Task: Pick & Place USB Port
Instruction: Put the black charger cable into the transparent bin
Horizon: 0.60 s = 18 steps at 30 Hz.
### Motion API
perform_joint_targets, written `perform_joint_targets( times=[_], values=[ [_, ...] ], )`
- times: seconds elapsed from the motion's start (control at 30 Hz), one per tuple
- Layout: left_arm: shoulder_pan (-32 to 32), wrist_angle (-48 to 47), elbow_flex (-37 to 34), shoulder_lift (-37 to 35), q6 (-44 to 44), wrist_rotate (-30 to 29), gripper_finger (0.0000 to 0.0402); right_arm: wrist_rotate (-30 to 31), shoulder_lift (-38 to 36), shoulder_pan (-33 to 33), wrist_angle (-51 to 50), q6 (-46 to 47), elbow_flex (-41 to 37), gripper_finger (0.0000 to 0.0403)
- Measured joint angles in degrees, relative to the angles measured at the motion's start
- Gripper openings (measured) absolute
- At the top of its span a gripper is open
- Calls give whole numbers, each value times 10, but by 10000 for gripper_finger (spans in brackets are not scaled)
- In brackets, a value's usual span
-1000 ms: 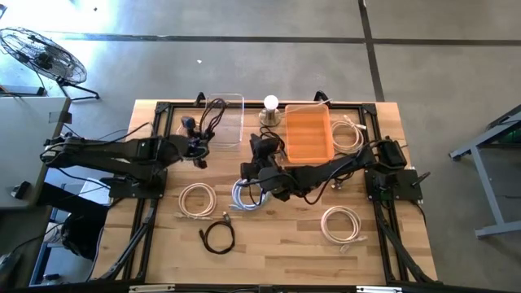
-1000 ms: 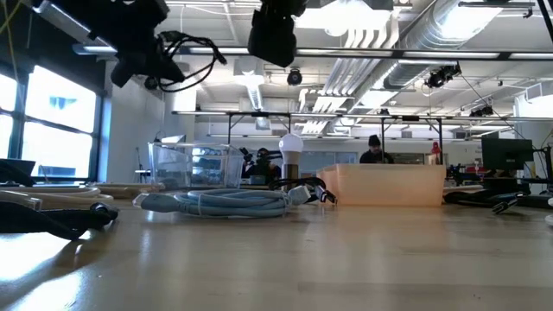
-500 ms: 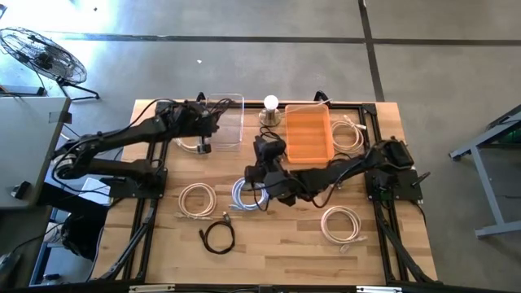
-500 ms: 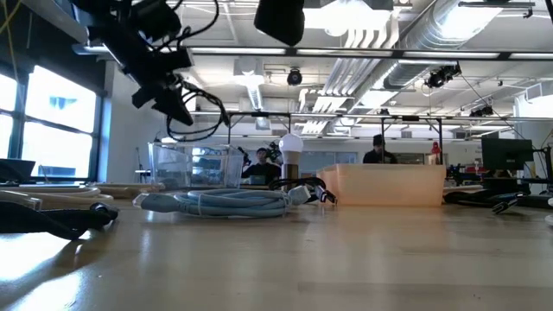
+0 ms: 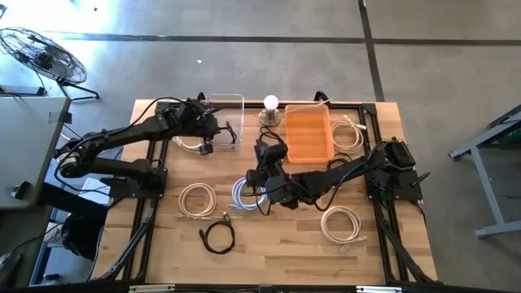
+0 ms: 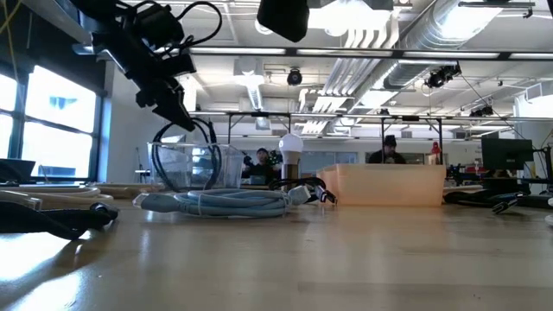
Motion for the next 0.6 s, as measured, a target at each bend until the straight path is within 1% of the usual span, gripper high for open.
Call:
perform_joint_targets(
  times=[0.27,0.43,0.6],
  values=[
    [0,42,1,-1,0,0,118,4,0,0,-5,2,0,138],
    [0,10,23,-1,2,-1,146,5,0,1,-15,2,0,138],
    [0,-43,59,-1,20,-2,171,11,1,1,-24,2,0,140]
  ],
)
